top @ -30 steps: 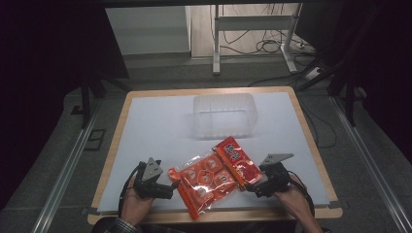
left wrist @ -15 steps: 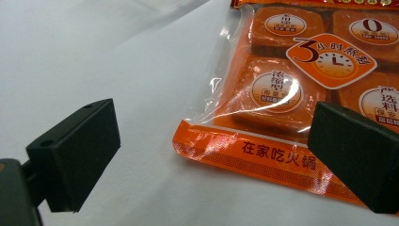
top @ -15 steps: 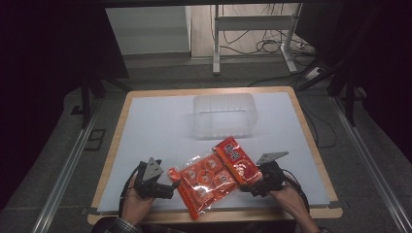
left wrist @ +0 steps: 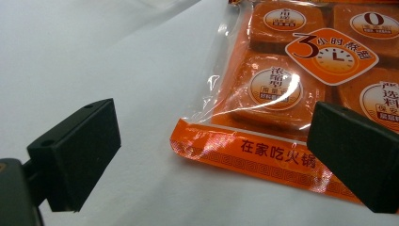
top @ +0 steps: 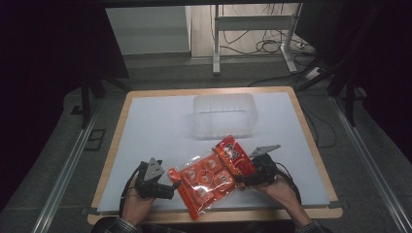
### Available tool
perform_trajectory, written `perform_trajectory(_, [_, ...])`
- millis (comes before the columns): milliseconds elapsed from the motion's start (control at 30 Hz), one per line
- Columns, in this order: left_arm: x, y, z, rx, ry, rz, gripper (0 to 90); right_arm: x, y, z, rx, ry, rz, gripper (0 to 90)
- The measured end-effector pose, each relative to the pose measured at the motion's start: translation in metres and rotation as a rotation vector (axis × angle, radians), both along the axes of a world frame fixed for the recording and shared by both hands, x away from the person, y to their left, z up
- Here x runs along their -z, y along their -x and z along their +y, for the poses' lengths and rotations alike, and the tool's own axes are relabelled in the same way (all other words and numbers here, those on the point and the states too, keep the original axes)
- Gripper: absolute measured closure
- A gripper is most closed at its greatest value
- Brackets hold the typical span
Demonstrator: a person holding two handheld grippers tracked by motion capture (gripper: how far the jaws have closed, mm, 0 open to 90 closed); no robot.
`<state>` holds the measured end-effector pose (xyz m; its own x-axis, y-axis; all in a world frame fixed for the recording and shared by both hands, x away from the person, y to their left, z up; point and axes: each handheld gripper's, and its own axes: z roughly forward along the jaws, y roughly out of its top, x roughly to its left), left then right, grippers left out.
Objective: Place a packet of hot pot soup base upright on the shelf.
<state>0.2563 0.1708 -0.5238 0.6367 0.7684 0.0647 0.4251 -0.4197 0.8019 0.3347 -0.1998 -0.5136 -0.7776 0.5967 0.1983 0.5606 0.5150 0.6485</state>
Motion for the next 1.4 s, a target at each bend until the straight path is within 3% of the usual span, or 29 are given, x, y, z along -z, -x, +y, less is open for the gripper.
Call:
perform_trajectory(133, [0.000,0.000,0.000,0.004,-0.005,0.001,3.2,0.000,-0.006,0.008,-0.011,0.012,0.018,43.8])
perform_trajectory(333, [0.000,0.000,-0.001,0.006,-0.015,0.000,3.4,-0.003,-0.011,0.018,-0.020,0.041,-0.014,58.3])
perform_trajectory(433, [0.000,0.000,-0.001,0.004,-0.018,-0.003,3.4,-0.002,-0.017,0.025,0.004,0.080,-0.037,71.6])
perform_trajectory(633, [0.000,0.000,0.000,-0.001,-0.022,-0.002,3.3,-0.002,-0.022,0.030,-0.015,0.066,-0.008,87.2])
perform_trajectory(767, [0.000,0.000,0.000,-0.001,-0.027,-0.006,2.9,-0.004,-0.020,0.032,-0.028,0.073,-0.013,88.9])
perform_trajectory(1000, [0.000,0.000,0.001,0.002,-0.048,-0.012,2.7,-0.012,-0.019,0.032,-0.020,0.037,-0.010,88.9])
perform_trajectory(1400, [0.000,0.001,0.003,-0.012,-0.050,-0.025,2.4,-0.041,-0.019,0.028,-0.058,-0.040,-0.023,88.9])
